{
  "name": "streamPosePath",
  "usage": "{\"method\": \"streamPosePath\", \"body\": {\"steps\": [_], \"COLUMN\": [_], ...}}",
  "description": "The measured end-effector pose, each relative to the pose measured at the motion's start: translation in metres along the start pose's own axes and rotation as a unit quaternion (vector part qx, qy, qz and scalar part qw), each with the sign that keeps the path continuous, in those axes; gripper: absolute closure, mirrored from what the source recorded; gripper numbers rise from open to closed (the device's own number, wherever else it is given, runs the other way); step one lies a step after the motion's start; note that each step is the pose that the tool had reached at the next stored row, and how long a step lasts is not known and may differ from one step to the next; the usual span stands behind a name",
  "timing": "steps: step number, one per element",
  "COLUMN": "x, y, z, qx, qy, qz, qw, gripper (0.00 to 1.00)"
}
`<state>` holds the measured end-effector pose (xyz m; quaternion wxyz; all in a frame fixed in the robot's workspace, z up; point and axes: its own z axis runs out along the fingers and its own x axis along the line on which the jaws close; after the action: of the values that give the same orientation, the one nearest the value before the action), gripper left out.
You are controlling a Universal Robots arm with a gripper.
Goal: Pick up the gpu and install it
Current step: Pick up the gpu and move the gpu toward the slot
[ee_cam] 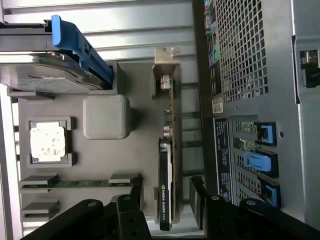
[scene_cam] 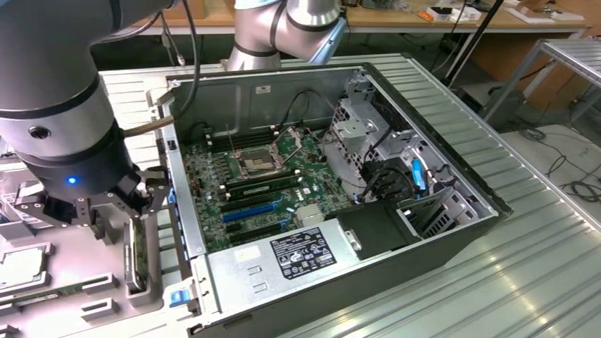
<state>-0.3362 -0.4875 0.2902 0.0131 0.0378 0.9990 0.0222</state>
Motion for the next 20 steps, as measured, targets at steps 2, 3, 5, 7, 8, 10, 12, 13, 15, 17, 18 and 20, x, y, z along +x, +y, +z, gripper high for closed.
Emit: {"method": "streamPosePath", "body": {"steps": [2, 3, 5, 7, 8, 10, 12, 13, 15, 17, 18, 20], "x": [0.000, 0.000, 0.000, 0.000, 0.000, 0.001, 0.001, 0.001, 0.001, 0.001, 0.001, 0.001], "y": [-0.0004, -0.0006, -0.0010, -0.0012, -0.0012, -0.0015, -0.0016, -0.0017, -0.0018, -0.0018, -0.0019, -0.0019], "z": [0.0053, 0.0086, 0.0160, 0.0200, 0.0217, 0.0265, 0.0297, 0.0317, 0.0337, 0.0354, 0.0374, 0.0414], "qx": [0.0000, 0.0000, 0.0000, 0.0000, 0.0000, 0.0000, 0.0002, 0.0004, 0.0014, 0.0017, 0.0032, 0.0062], "qy": [0.0000, 0.0000, -0.0002, -0.0004, -0.0005, -0.0007, -0.0007, -0.0008, -0.0007, -0.0010, -0.0010, -0.0011], "qz": [0.000, 0.000, 0.000, 0.000, 0.000, 0.000, 0.000, 0.000, 0.000, 0.000, 0.000, 0.000], "qw": [1.0000, 1.0000, 1.0000, 1.0000, 1.0000, 1.0000, 1.0000, 1.0000, 1.0000, 1.0000, 1.0000, 1.0000], "gripper": [0.50, 0.50, 0.50, 0.50, 0.50, 0.50, 0.50, 0.50, 0.50, 0.50, 0.50, 0.50]}}
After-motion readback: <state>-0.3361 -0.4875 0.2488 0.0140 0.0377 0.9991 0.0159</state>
